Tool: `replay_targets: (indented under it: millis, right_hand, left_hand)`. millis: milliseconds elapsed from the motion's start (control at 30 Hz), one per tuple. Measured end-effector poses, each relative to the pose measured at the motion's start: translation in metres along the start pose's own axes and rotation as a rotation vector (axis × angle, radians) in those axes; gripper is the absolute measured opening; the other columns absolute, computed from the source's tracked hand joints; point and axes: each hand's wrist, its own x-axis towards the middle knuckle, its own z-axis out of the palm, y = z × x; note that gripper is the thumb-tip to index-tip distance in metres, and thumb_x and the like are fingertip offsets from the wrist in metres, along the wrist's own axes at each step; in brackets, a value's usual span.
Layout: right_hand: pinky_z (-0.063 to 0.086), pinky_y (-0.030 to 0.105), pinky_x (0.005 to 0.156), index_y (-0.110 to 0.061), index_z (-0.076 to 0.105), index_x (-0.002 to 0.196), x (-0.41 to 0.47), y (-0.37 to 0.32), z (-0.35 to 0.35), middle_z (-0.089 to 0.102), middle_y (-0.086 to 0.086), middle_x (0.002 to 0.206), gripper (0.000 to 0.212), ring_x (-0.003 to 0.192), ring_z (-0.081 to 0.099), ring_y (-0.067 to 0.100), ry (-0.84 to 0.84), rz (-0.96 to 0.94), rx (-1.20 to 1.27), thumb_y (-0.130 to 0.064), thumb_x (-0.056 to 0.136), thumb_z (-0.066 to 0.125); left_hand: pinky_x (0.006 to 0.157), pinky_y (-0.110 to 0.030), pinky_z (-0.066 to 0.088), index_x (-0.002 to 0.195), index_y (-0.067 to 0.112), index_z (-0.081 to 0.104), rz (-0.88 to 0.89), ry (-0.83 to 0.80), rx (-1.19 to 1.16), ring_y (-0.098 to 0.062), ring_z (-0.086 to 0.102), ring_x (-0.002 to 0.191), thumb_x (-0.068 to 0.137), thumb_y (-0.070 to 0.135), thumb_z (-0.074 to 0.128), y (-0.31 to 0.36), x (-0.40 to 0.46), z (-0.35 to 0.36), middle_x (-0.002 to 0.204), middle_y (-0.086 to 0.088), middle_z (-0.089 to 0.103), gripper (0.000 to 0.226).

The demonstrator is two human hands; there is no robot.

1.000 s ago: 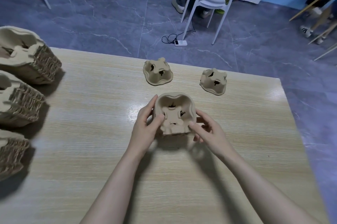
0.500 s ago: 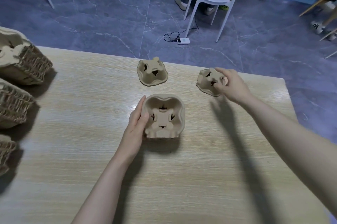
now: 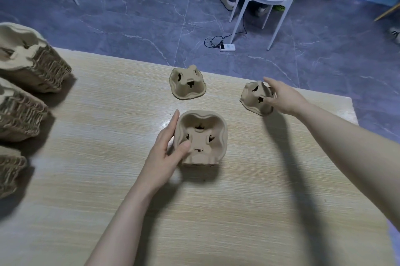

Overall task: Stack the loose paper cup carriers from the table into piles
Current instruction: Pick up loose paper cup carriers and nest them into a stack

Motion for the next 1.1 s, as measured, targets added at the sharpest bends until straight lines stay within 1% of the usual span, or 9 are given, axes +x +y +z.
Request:
replay_targets:
  millis: [133, 233, 433, 567, 633, 700, 867, 967, 1100]
  right_hand:
    - [0.042, 0.040, 0.096, -0.025, 0.025, 0.153, -0.003, -0.006, 0.005, 0.054, 0.013, 0.136, 0.075, 0.120, 0.052, 0.032, -0.024, -0.007, -0.033, -0.020, 0.090, 0.067]
    - [0.044, 0.039, 0.092, -0.027, 0.029, 0.152, -0.010, -0.009, 0.012, 0.056, 0.009, 0.133, 0.077, 0.118, 0.054, 0.030, 0.026, -0.002, -0.043, -0.020, 0.087, 0.070]
    - [0.042, 0.039, 0.094, -0.022, 0.031, 0.151, -0.027, -0.011, 0.014, 0.053, 0.012, 0.138, 0.088, 0.125, 0.048, 0.032, 0.125, -0.013, 0.025, -0.018, 0.078, 0.079]
    - [0.042, 0.038, 0.098, -0.023, 0.029, 0.152, -0.043, -0.016, 0.009, 0.052, 0.008, 0.142, 0.097, 0.125, 0.051, 0.030, 0.181, 0.022, 0.233, -0.019, 0.071, 0.085]
    - [0.043, 0.039, 0.101, -0.021, 0.027, 0.152, -0.051, -0.019, 0.009, 0.053, 0.006, 0.141, 0.104, 0.124, 0.052, 0.027, 0.197, 0.047, 0.310, -0.020, 0.068, 0.088]
    - [0.043, 0.036, 0.097, -0.019, 0.028, 0.152, -0.060, -0.022, 0.011, 0.057, 0.005, 0.127, 0.107, 0.114, 0.054, 0.023, 0.195, 0.079, 0.351, -0.019, 0.064, 0.089]
    - [0.042, 0.029, 0.076, -0.017, 0.052, 0.127, -0.085, -0.027, 0.021, 0.061, -0.002, 0.096, 0.079, 0.091, 0.056, 0.017, 0.215, 0.142, 0.480, -0.019, 0.059, 0.092]
    - [0.043, 0.034, 0.067, -0.022, 0.054, 0.116, -0.100, -0.027, 0.030, 0.057, 0.000, 0.072, 0.067, 0.071, 0.055, 0.018, 0.244, 0.148, 0.501, -0.024, 0.060, 0.091]
    - [0.047, 0.037, 0.067, -0.026, 0.058, 0.101, -0.118, -0.025, 0.040, 0.061, 0.003, 0.071, 0.051, 0.066, 0.057, 0.018, 0.300, 0.168, 0.516, -0.029, 0.062, 0.090]
  left_hand:
    - [0.098, -0.009, 0.042, 0.141, 0.059, 0.031, -0.037, -0.012, -0.060, 0.016, 0.045, 0.125, 0.090, 0.033, 0.061, -0.004, 0.001, -0.005, 0.143, 0.024, 0.041, 0.065]
    - [0.098, -0.014, 0.045, 0.142, 0.057, 0.033, -0.055, -0.038, -0.094, 0.008, 0.048, 0.126, 0.090, 0.034, 0.061, -0.005, 0.002, -0.006, 0.148, 0.019, 0.042, 0.064]
    - [0.107, -0.037, 0.045, 0.139, 0.061, 0.036, -0.072, -0.064, -0.124, 0.001, 0.051, 0.127, 0.084, 0.040, 0.062, -0.001, 0.004, -0.006, 0.149, 0.017, 0.043, 0.064]
    - [0.108, -0.045, 0.044, 0.132, 0.066, 0.038, -0.076, -0.057, -0.106, -0.006, 0.053, 0.128, 0.090, 0.032, 0.062, 0.000, 0.005, -0.007, 0.147, 0.013, 0.046, 0.059]
    - [0.107, -0.043, 0.046, 0.129, 0.069, 0.038, -0.080, -0.052, -0.100, -0.005, 0.056, 0.124, 0.094, 0.027, 0.060, 0.001, 0.005, -0.007, 0.146, 0.013, 0.047, 0.059]
    - [0.105, -0.040, 0.046, 0.128, 0.069, 0.037, -0.087, -0.058, -0.092, -0.003, 0.056, 0.123, 0.096, 0.025, 0.059, 0.002, 0.005, -0.007, 0.146, 0.015, 0.046, 0.058]
    - [0.101, -0.035, 0.046, 0.130, 0.067, 0.037, -0.091, -0.070, -0.068, -0.011, 0.050, 0.131, 0.097, 0.023, 0.058, 0.004, 0.005, -0.008, 0.146, 0.014, 0.047, 0.058]
    - [0.080, -0.015, 0.048, 0.128, 0.066, 0.037, -0.098, -0.082, -0.058, -0.011, 0.053, 0.127, 0.097, 0.023, 0.057, 0.006, 0.004, -0.008, 0.146, 0.013, 0.048, 0.057]
    - [0.062, -0.008, 0.046, 0.129, 0.064, 0.036, -0.112, -0.096, -0.058, -0.004, 0.058, 0.105, 0.097, 0.021, 0.058, 0.008, 0.003, -0.009, 0.143, 0.010, 0.050, 0.058]
